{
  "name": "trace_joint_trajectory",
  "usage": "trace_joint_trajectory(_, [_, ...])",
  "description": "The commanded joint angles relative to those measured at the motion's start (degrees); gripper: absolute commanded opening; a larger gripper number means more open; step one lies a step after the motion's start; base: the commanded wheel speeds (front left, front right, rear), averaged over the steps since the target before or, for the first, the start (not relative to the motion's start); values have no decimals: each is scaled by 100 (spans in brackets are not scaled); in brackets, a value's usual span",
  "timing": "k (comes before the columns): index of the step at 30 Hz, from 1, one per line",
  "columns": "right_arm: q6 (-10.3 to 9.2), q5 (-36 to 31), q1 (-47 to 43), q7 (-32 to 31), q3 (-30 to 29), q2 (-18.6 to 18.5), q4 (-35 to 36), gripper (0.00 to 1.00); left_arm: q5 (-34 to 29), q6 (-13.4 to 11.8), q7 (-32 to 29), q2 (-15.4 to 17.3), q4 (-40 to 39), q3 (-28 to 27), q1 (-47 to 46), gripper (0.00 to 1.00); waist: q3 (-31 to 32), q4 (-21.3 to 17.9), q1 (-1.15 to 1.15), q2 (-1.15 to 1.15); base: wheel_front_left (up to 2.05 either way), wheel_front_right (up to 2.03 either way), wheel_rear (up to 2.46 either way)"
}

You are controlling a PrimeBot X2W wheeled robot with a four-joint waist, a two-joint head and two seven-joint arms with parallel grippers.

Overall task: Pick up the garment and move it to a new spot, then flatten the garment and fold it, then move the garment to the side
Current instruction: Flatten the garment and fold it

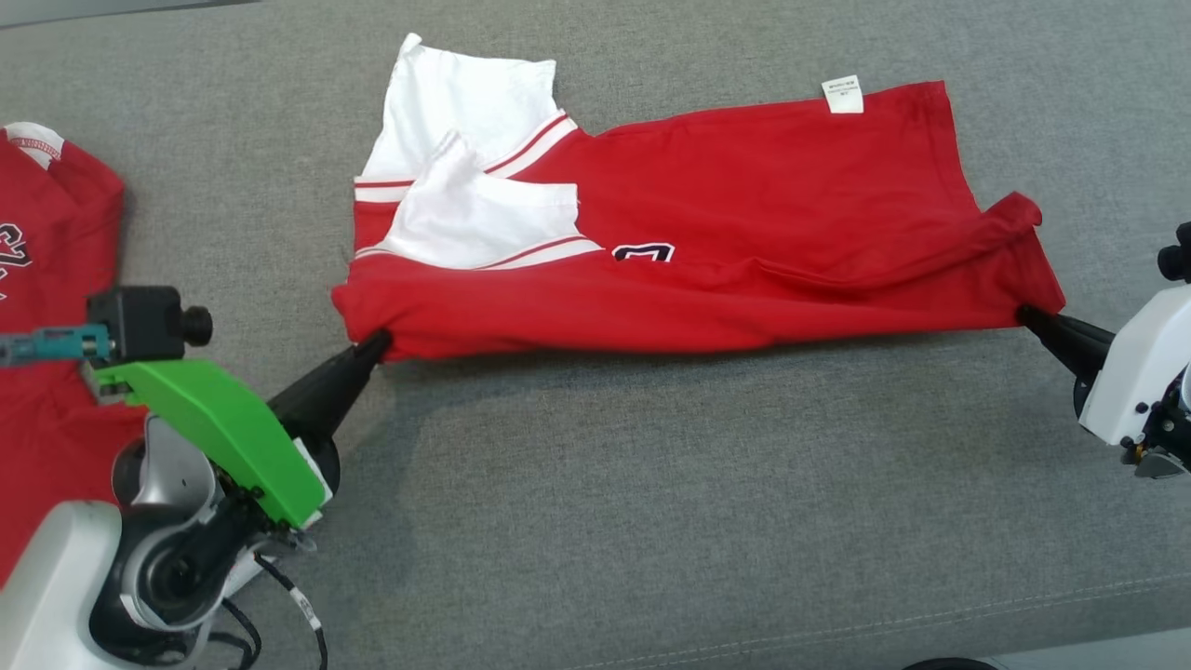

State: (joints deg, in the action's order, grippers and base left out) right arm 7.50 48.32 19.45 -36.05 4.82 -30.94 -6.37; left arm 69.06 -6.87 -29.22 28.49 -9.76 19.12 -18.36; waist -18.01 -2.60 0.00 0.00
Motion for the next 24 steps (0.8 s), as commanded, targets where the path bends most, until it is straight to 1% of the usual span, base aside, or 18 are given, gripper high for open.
trace_joint_trajectory(1, [-3, 2, -9, -27, -40, -30, 11, 0, 44, -16, 17, 46, -38, 15, 150, 0, 5, -11, 0, 0, 0, 0, 0])
trace_joint_trajectory(7, [-4, -136, -402, -202, -320, -116, -30, 0, -227, 27, 359, 14, -285, 158, 767, 0, -17, -41, 0, 0, 0, 0, 0])
trace_joint_trajectory(8, [-4, -160, -489, -218, -373, -123, -50, 0, -317, 49, 451, -7, -302, 205, 880, 0, -26, -42, 0, 0, 0, 0, 0])
trace_joint_trajectory(9, [-4, -192, -580, -225, -431, -120, -79, 0, -370, 140, 533, -51, -341, 276, 972, 0, -39, -41, 0, 0, 0, 0, 0])
trace_joint_trajectory(10, [-4, -210, -676, -232, -493, -114, -106, 0, -318, 174, 617, -133, -331, 304, 1087, 0, -54, -36, 0, 0, 0, 0, 0])
trace_joint_trajectory(14, [-6, -370, -1013, -210, -660, -80, -249, 0, -548, 283, 952, -210, -150, 431, 1396, 0, -130, -22, 0, 0, 0, 0, 0])
trace_joint_trajectory(18, [-8, -458, -1269, -157, -802, -70, -381, 0, -706, 342, 1267, -402, 70, 574, 1621, 0, -177, 1, 0, 0, 0, 0, 0])
trace_joint_trajectory(20, [-8, -527, -1368, -97, -889, -113, -434, 0, -696, 362, 1417, -518, 149, 591, 1724, 0, -190, 2, 0, 0, 0, 0, 0])
trace_joint_trajectory(24, [-9, -740, -1425, 70, -982, -195, -524, 0, -831, 411, 1618, -644, 314, 730, 1893, 0, -208, -6, 0, 0, 0, 0, 0])
